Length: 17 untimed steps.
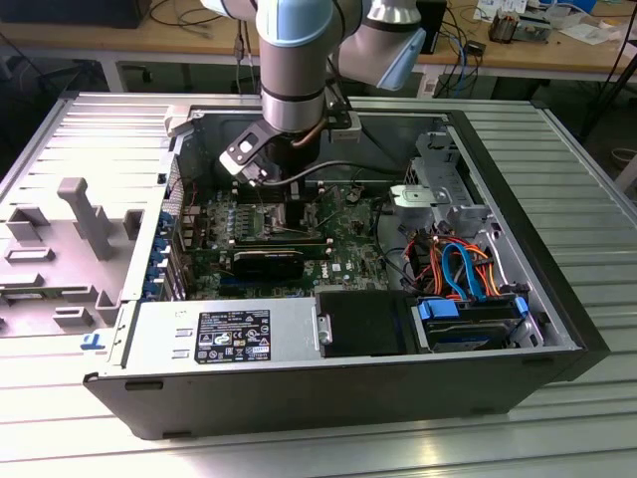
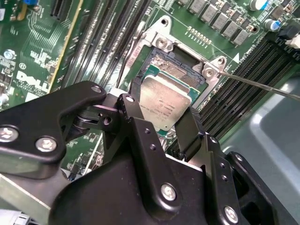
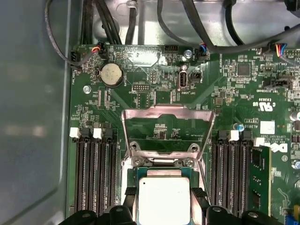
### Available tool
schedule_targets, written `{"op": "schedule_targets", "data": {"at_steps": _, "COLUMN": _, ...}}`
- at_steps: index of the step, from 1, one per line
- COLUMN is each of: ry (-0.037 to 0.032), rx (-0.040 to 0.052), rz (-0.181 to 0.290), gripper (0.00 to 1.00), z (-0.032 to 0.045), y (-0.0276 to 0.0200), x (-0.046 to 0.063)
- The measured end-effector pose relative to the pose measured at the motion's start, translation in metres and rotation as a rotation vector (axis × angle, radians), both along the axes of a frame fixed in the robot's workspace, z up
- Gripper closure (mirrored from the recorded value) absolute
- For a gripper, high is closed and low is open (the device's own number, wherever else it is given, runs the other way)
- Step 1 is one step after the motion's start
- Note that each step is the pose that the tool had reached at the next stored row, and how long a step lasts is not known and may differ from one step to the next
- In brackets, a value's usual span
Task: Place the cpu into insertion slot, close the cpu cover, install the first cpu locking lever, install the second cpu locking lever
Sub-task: 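Place the cpu into insertion slot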
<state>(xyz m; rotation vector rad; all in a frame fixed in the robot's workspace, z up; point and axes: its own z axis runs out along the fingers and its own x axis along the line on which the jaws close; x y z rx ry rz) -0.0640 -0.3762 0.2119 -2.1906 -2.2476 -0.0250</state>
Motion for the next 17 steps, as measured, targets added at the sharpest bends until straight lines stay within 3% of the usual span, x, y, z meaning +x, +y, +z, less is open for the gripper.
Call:
{"op": "schedule_targets", "data": {"at_steps": 4, "ry": 0.0000, "rx": 0.0001, "rz": -0.015, "gripper": 0.46, "z": -0.0040, "y": 0.0030, "x": -0.0021}}
{"op": "schedule_targets", "data": {"at_steps": 17, "ry": 0.0000, "rx": -0.0035, "rz": -0.021, "gripper": 0.46, "z": -0.0091, "y": 0.0020, "x": -0.0061}}
